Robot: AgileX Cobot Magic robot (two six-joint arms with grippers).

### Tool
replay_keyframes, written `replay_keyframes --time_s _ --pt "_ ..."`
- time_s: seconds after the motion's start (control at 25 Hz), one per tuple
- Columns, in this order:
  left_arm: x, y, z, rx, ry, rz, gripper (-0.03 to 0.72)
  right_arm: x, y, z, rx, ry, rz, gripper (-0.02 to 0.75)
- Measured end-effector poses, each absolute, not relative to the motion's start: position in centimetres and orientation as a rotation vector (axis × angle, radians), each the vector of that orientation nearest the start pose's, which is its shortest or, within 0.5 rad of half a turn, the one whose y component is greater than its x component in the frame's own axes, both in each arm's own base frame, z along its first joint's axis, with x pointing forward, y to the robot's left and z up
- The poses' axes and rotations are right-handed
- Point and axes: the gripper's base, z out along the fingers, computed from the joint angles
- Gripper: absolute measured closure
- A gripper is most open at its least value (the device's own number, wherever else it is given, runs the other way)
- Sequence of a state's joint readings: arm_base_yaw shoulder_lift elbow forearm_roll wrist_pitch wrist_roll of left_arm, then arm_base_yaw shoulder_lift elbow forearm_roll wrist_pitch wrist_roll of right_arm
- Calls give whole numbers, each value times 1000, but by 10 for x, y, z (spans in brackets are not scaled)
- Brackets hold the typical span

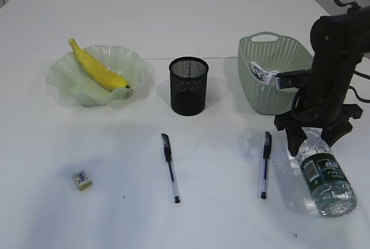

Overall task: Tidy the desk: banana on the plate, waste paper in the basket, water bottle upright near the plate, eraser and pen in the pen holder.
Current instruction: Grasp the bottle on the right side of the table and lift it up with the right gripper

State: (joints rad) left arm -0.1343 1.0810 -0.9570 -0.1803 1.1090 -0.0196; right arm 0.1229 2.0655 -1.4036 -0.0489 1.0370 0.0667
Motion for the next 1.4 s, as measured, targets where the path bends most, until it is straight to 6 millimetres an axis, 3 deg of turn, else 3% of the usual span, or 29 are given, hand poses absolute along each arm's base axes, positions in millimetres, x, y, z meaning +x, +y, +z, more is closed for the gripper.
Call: replay_keyframes --time_s 0.28,0.64,0.96,1.2,1.4 --pt "187 -40 322 93 2713 -288 381 384 43 144 -136 3175 -82 363" --pt "187 -40 322 93 2711 -288 381 384 43 152 -175 3155 -83 381" --pt "187 -40 322 92 2705 -288 381 366 40 210 -210 3007 -75 381" --pt "187 -40 322 92 2705 -288 381 332 38 246 -216 2906 -33 381" --pt "188 -40 322 91 2701 -288 381 295 43 270 -302 2823 104 381"
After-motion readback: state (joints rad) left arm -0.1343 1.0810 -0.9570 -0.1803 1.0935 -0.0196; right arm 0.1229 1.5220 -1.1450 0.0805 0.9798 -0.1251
